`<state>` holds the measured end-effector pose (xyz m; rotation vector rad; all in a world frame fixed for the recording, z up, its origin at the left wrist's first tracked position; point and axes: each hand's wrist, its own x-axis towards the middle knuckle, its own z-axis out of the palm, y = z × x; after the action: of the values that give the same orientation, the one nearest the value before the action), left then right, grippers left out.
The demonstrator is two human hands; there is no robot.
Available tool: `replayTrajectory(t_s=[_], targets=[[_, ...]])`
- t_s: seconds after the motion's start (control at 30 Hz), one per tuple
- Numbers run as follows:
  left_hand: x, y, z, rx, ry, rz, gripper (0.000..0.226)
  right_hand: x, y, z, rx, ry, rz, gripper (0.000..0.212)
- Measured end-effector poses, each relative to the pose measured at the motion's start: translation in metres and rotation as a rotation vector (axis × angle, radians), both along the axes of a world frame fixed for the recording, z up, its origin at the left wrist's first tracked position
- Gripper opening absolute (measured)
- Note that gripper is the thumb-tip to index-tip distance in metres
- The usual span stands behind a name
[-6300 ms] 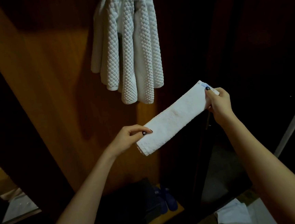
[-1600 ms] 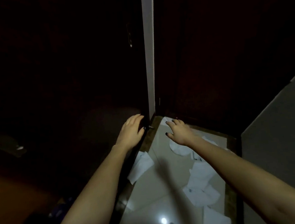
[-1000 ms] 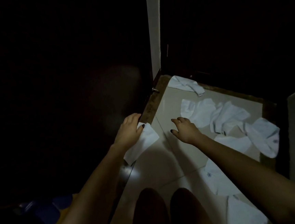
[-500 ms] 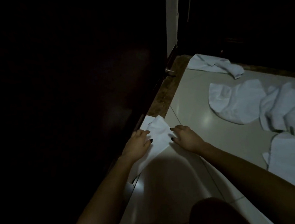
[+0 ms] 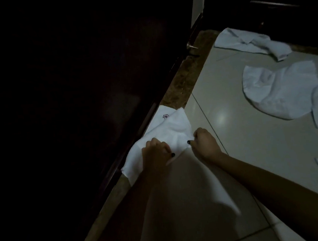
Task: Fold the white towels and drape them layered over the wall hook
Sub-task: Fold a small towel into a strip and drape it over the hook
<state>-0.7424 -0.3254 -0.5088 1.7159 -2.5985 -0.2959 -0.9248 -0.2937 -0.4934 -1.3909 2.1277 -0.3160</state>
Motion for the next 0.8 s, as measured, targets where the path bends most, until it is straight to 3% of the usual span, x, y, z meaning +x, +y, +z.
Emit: replayTrajectory(t_s=[0.07, 0.13, 0.2, 0.23, 0.27, 0.3, 0.33, 0.4, 0.47, 0.6, 0.7, 0.8], targets=[[0.001, 0.000, 0.000, 0.040, -0.107, -0.011, 0.031, -0.001, 0.001, 0.002, 0.004, -0.015, -0.002, 0.021], [0.007, -0.003, 0.005, 0.182, -0.071, -0.016, 0.028, -0.004, 0.001, 0.009, -0.025, -0.103, -0.038, 0.014], [-0.004, -0.008, 0.014, 0.400, 0.042, 0.202, 0.017, -0.009, 0.002, 0.026, -0.081, -0.220, -0.096, 0.013], [0.015, -0.003, 0.029, 0.511, -0.027, 0.213, 0.018, -0.011, 0.005, 0.039, -0.129, -0.270, -0.121, 0.011], [0.021, -0.009, 0.040, 0.632, -0.039, 0.383, 0.024, -0.013, 0.008, 0.055, -0.188, -0.324, -0.145, 0.009], [0.025, -0.001, 0.053, 0.615, 0.114, 0.458, 0.024, -0.015, 0.011, 0.075, -0.239, -0.385, -0.170, 0.013], [0.022, 0.000, 0.067, 0.592, 0.264, 0.390, 0.019, -0.018, 0.015, 0.099, -0.279, -0.456, -0.192, 0.019], [0.002, -0.010, 0.145, 0.558, 0.650, 0.423, 0.011, -0.022, 0.020, 0.152, -0.303, -0.609, -0.249, 0.019], [0.013, -0.014, 0.212, 0.533, 0.799, 0.391, 0.007, -0.027, 0.021, 0.210, -0.270, -0.732, -0.310, 0.015], [0.000, -0.020, 0.339, 0.504, 0.968, 0.337, 0.031, -0.033, 0.023, 0.339, -0.196, -0.884, -0.343, 0.010], [0.000, -0.014, 0.449, 0.471, 0.987, 0.317, 0.020, -0.037, 0.026, 0.442, -0.182, -0.865, -0.306, 0.027], [-0.010, -0.013, 0.570, 0.487, 1.005, 0.250, 0.014, -0.045, 0.026, 0.550, -0.255, -0.795, -0.251, 0.015]])
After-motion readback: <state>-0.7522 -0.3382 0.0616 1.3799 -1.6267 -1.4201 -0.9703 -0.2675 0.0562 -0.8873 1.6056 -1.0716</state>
